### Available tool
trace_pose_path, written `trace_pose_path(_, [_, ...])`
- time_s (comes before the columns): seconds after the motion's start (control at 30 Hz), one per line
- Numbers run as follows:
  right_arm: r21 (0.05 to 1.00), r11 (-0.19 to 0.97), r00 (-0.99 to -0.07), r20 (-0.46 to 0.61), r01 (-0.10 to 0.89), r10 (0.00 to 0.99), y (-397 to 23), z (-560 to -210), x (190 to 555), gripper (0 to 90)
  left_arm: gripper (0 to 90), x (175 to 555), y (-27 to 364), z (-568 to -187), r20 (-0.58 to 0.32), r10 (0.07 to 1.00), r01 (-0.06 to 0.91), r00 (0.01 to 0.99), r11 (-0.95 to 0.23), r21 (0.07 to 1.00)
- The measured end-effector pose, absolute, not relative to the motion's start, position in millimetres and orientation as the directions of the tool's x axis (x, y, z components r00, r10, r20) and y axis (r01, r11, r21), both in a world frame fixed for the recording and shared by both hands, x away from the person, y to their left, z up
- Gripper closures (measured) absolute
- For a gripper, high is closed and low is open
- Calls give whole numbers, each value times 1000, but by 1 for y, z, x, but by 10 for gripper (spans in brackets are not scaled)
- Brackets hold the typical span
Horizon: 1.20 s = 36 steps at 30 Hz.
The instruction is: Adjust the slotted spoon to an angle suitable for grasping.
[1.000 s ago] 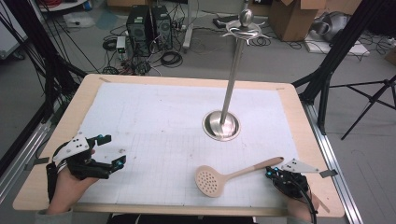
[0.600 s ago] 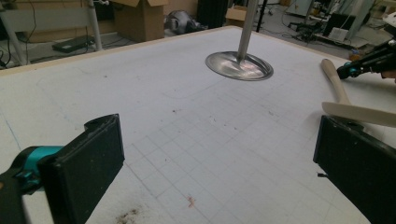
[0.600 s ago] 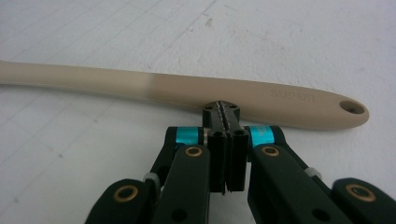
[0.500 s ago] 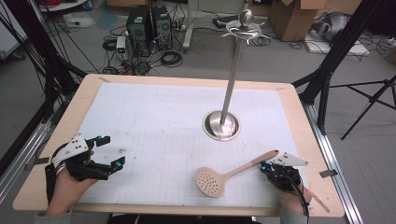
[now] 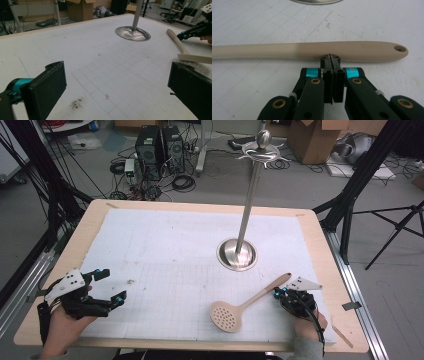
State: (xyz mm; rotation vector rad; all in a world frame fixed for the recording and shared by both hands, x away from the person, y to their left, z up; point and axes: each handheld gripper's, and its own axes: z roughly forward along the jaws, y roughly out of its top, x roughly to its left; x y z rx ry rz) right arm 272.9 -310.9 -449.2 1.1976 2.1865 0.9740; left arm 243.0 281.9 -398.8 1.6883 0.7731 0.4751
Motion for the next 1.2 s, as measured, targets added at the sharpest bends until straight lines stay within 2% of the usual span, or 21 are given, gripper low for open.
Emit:
trace_pose_path(0.47, [761, 432, -573, -98, 483, 814, -289, -449, 294, 900, 21, 239, 286, -401, -91, 716, 249, 692, -117, 961])
trace_pose_path(0.7, [763, 440, -588, -98, 474, 803, -281, -449, 301, 900, 22, 239, 286, -402, -96, 715, 256, 692, -119, 959])
trace_pose_path(0.8, [795, 403, -588, -73, 453, 805, -278, -444, 297, 900, 22, 239, 288, -400, -94, 714, 249, 694, -116, 961])
trace_pose_path(0.9, [838, 378, -642, -43, 394, 765, -268, -432, 284, 900, 21, 239, 288, -401, -98, 717, 254, 690, -113, 961])
trace_pose_path(1.0, [837, 415, -704, -52, 356, 708, -247, -426, 275, 900, 22, 240, 288, -402, -96, 719, 256, 689, -118, 959])
trace_pose_path(1.2, [787, 522, -777, -90, 328, 623, -211, -433, 272, 900, 21, 238, 287, -400, -94, 715, 250, 693, -116, 961])
